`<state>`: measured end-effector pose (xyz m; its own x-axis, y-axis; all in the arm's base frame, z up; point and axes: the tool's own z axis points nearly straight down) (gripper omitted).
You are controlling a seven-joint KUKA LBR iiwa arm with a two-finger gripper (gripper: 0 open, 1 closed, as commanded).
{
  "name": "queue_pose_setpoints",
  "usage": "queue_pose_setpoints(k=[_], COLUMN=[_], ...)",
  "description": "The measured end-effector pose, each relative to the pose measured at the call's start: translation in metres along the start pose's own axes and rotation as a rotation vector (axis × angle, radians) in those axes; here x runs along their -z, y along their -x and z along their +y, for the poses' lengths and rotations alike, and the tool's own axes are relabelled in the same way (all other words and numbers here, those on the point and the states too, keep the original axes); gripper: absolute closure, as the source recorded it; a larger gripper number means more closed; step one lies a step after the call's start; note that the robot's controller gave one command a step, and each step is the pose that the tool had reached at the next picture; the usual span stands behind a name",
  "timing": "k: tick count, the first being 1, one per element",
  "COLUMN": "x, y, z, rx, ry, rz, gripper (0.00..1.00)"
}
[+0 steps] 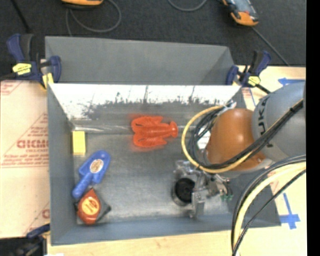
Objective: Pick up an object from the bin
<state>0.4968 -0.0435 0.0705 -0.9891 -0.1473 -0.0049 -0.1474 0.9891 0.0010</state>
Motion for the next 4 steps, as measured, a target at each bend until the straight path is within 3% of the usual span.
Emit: queue_pose_setpoints(k=[1,2,3,4], x=[0.000,0.000,0.000,0.000], y=[-0.003,-0.003,0.032,0.041], z=[0.005,0.004,0.010,0.021], rx=[-0.155,-0.154,-0.171,-0.167], ry=[-0.001,-0.002,0.000,0.000], rz=[0.004,0.005,0.003,-0.001], gripper=[1.00,1.00,1.00,1.00])
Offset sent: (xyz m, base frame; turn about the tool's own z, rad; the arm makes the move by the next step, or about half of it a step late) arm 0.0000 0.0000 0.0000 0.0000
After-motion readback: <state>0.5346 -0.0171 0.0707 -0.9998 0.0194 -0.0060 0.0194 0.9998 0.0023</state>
